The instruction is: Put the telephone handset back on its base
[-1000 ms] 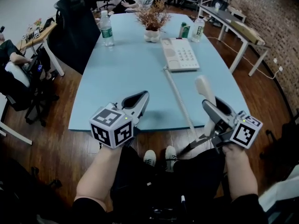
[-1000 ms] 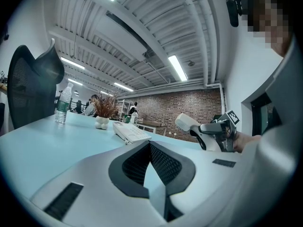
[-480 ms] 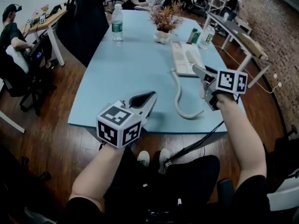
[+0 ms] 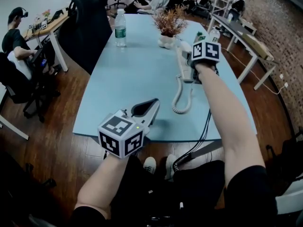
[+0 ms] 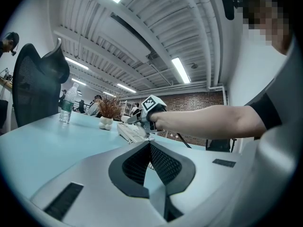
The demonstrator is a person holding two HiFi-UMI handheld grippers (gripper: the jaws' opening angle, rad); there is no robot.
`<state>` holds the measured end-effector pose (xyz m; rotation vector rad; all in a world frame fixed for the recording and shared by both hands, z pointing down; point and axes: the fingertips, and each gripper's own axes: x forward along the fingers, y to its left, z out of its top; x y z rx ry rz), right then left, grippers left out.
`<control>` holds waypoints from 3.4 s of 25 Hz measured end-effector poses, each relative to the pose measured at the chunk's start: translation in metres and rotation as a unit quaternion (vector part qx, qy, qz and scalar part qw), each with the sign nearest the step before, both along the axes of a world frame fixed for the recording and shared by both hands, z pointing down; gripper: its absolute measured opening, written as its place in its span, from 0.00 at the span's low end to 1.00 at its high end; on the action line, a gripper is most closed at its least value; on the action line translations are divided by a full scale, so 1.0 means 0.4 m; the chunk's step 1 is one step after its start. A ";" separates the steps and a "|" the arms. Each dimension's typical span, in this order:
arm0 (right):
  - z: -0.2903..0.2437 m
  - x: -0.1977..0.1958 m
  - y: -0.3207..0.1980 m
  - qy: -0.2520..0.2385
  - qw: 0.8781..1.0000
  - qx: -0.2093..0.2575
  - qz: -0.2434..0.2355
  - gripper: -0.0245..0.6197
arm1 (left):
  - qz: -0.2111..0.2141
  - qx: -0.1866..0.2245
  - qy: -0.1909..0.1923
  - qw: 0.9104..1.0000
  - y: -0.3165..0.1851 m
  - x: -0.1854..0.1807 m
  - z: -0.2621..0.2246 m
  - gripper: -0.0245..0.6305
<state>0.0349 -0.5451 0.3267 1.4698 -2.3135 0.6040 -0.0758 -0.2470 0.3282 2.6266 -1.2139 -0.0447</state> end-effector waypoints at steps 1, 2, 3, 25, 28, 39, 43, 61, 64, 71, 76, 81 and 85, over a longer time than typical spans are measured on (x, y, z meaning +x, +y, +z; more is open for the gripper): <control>0.002 -0.006 -0.014 0.008 1.000 0.001 0.005 0.41 | 0.000 -0.001 0.001 1.000 0.001 0.001 0.000 0.03; 0.004 -0.012 -0.026 0.014 1.000 0.002 0.009 0.41 | 0.001 -0.001 0.002 1.000 0.002 0.003 -0.001 0.03; 0.008 -0.017 -0.036 0.018 1.000 0.001 0.013 0.41 | 0.001 -0.002 0.003 1.000 0.004 0.004 -0.001 0.03; -0.095 -0.044 0.118 0.010 0.993 0.092 -0.073 0.30 | -0.007 0.006 0.003 1.000 0.000 -0.022 -0.013 0.03; -0.135 -0.071 0.308 -0.054 0.978 0.137 -0.147 0.05 | -0.005 0.008 0.000 1.000 0.006 -0.012 -0.017 0.03; -0.200 0.145 0.767 -0.280 0.940 0.128 -0.149 0.05 | 0.026 0.008 -0.017 0.999 0.043 0.063 -0.012 0.03; -0.172 0.193 0.847 -0.288 0.934 0.141 -0.155 0.05 | 0.037 0.021 -0.023 0.999 0.055 0.081 -0.030 0.03; -0.051 0.156 0.840 -0.229 0.950 0.112 -0.178 0.05 | 0.027 0.025 -0.034 0.999 0.049 0.068 -0.030 0.03; -0.035 0.155 0.833 -0.239 0.948 0.105 -0.181 0.05 | 0.025 0.024 -0.033 0.999 0.045 0.067 -0.025 0.03; -0.045 0.154 0.832 -0.235 0.948 0.113 -0.184 0.05 | 0.028 0.023 -0.035 0.999 0.045 0.071 -0.022 0.03; -0.030 0.153 0.832 -0.237 0.947 0.105 -0.188 0.05 | 0.025 0.015 -0.029 0.999 0.041 0.065 -0.006 0.03; -0.026 0.147 0.832 -0.233 0.948 0.104 -0.189 0.05 | 0.027 0.016 -0.030 0.999 0.040 0.067 -0.008 0.03; -0.013 0.142 0.832 -0.237 0.947 0.096 -0.193 0.05 | 0.029 0.013 -0.026 0.999 0.041 0.070 -0.005 0.03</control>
